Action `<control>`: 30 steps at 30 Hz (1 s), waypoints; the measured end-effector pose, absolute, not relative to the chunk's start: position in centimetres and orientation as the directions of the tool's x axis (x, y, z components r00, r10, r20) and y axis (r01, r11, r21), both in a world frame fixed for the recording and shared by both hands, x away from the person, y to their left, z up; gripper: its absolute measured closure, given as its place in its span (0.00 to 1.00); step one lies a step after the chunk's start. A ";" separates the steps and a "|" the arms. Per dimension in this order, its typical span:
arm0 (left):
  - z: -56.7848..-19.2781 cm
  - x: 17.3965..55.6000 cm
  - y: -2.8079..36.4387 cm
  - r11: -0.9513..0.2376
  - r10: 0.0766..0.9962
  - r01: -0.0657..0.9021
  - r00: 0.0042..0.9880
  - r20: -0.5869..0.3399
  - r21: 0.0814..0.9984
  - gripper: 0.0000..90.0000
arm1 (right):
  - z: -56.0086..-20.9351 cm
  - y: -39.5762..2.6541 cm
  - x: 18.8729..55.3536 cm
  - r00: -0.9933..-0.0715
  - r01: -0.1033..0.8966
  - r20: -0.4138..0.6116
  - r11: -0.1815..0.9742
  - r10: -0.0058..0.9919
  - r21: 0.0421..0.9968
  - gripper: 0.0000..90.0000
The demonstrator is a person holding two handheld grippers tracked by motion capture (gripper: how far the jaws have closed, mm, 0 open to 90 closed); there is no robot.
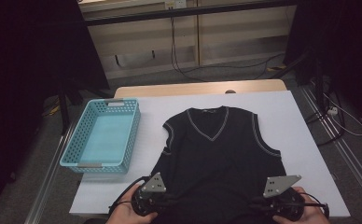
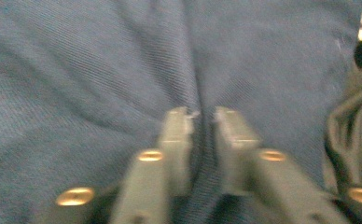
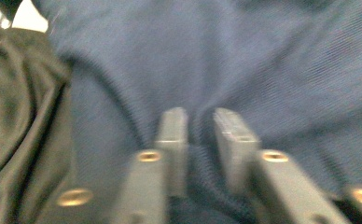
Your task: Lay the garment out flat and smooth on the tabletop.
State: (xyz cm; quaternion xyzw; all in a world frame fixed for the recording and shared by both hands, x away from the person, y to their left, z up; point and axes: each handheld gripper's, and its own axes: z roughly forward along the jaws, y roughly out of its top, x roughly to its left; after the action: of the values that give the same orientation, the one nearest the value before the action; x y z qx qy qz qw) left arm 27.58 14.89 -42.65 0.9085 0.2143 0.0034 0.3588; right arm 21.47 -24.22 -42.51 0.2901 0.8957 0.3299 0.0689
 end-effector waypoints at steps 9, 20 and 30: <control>-42.9 30.7 16.3 -0.633 0.497 0.417 0.865 -0.070 0.653 0.57 | -42.5 -25.7 24.0 -0.744 0.524 0.060 0.525 0.666 0.671 0.57; -43.6 30.9 16.9 -0.669 0.523 0.453 0.850 -0.060 0.589 0.97 | -43.9 -24.4 24.4 -0.789 0.515 0.046 0.618 0.613 0.594 0.92; -43.1 28.7 18.2 -0.674 0.497 0.469 0.860 -0.120 0.571 0.98 | -43.4 -24.0 22.4 -0.845 0.478 0.080 0.680 0.529 0.557 1.00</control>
State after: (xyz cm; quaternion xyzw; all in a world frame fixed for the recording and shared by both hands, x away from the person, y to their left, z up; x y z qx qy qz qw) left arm 28.73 18.21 -43.08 0.9145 0.2641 0.0225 0.3056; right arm 22.45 -24.03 -43.40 0.2748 0.9154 0.2910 0.0437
